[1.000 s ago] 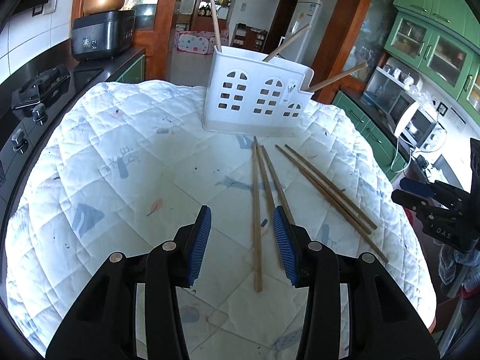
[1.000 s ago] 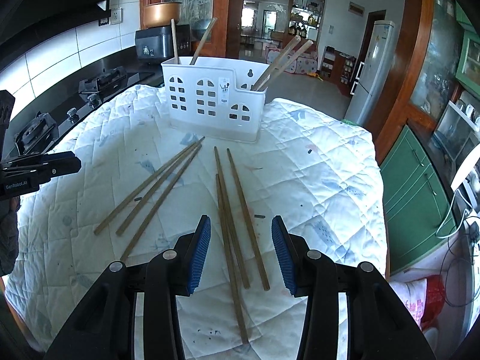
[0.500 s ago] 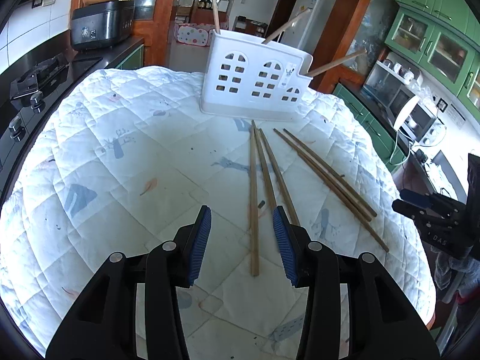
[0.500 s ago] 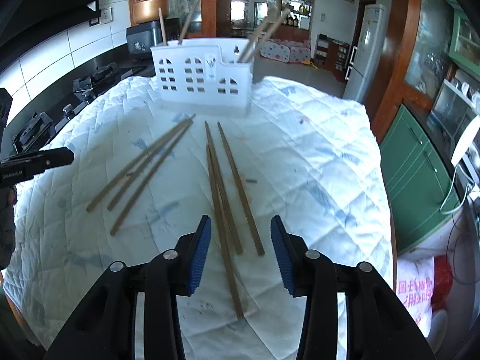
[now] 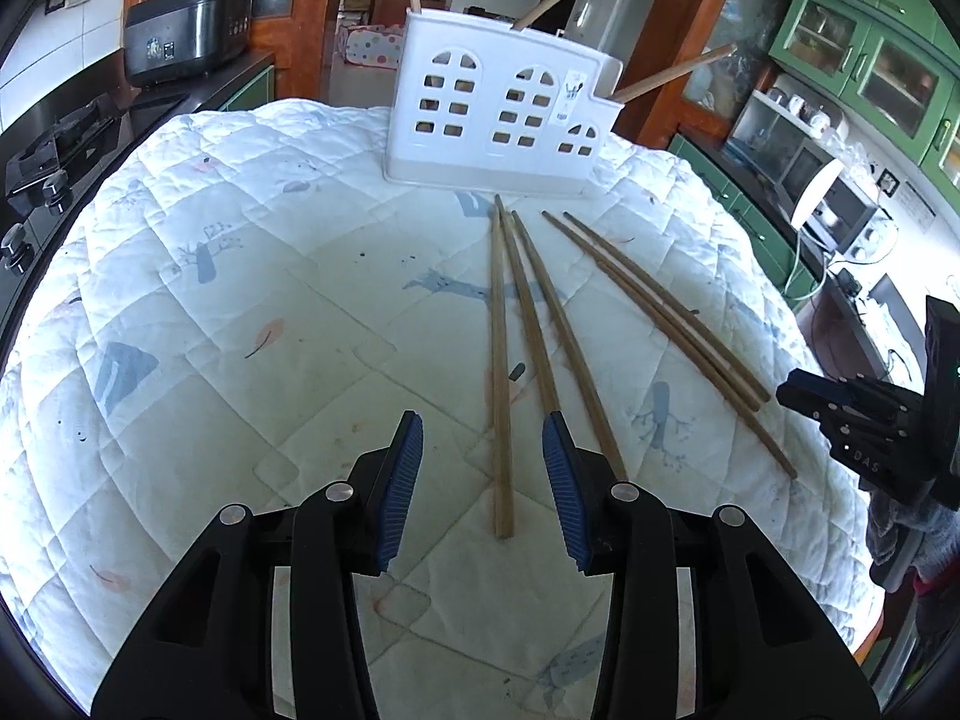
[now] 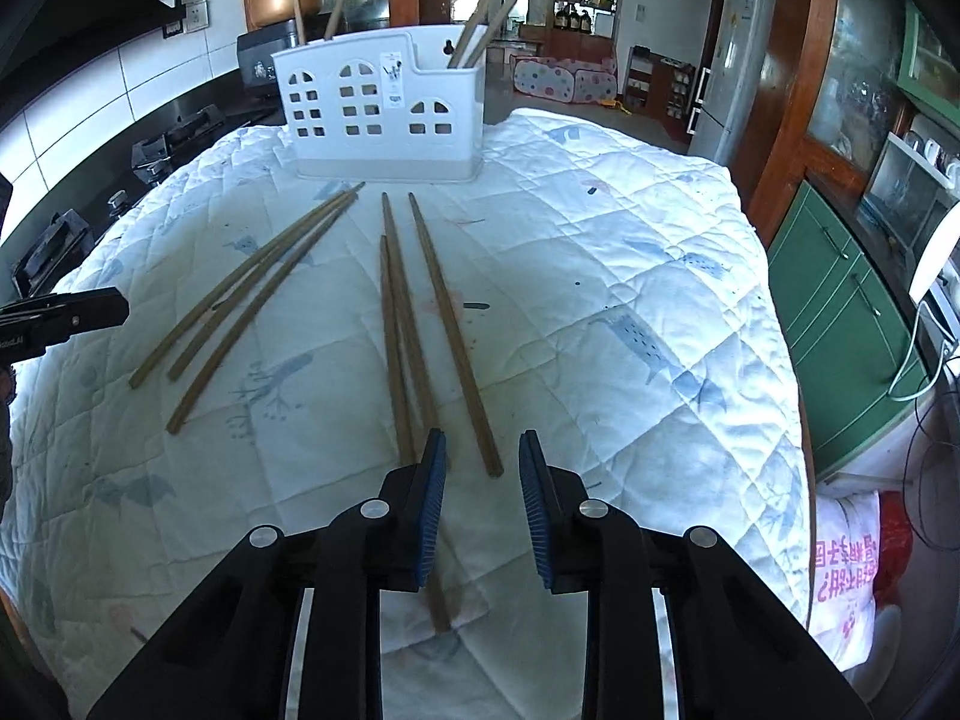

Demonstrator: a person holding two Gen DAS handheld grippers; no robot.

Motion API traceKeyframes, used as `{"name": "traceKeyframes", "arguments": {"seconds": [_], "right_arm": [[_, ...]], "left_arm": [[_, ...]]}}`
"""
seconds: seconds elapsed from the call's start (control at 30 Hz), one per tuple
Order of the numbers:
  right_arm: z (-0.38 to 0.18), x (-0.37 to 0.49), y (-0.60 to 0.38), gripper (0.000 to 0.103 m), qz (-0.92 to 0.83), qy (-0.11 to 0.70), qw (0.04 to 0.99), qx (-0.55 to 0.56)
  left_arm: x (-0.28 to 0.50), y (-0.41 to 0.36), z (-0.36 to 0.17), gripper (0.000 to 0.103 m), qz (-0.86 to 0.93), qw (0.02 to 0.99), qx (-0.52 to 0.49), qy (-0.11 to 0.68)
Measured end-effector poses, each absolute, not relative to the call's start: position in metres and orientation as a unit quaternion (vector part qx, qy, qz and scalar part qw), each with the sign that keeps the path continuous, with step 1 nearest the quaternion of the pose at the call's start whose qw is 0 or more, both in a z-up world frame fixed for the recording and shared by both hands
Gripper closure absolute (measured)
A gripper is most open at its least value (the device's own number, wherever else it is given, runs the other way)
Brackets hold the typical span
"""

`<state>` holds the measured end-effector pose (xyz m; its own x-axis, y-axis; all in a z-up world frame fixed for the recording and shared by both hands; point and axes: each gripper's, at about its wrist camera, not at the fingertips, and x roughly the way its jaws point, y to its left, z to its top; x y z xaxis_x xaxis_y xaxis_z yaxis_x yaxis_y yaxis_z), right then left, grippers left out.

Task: Organize utensils
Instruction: 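Move both open grippers back down toward the remaining chopsticks, then close the right gripper on a wooden chopstick while the left gripper grasps another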

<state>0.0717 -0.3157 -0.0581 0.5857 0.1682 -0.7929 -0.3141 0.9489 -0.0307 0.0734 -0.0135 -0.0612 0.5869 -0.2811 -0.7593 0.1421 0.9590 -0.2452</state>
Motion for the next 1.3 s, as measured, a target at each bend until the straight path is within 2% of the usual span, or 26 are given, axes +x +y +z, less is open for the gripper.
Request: {"name": "traceKeyframes", "arguments": {"seconds": [0.13,0.17,0.23,0.43,0.67,1.3], "right_arm": [[-0.066,0.082,-0.314,0.083,0.139,0.44,0.883,-0.085],[-0.068,0.085,-0.313,0.084,0.14,0.442,0.882,-0.087],[-0.071,0.089,-0.313,0.085,0.142,0.444,0.88,-0.089],[-0.076,0.095,-0.31,0.089,0.146,0.449,0.877,-0.092],[-0.082,0.099,-0.308,0.09,0.149,0.452,0.874,-0.099],[-0.084,0.101,-0.302,0.092,0.154,0.451,0.872,-0.112]], "left_arm": [[0.083,-0.019,-0.069,0.063,-0.119,0.885,-0.07,0.444],[0.086,-0.022,-0.071,0.068,-0.121,0.884,-0.069,0.447],[0.092,-0.026,-0.074,0.072,-0.123,0.881,-0.065,0.452],[0.106,-0.036,-0.087,0.081,-0.122,0.873,-0.057,0.468],[0.111,-0.041,-0.093,0.087,-0.116,0.874,-0.042,0.47],[0.116,-0.047,-0.094,0.087,-0.112,0.872,-0.036,0.475]]}}
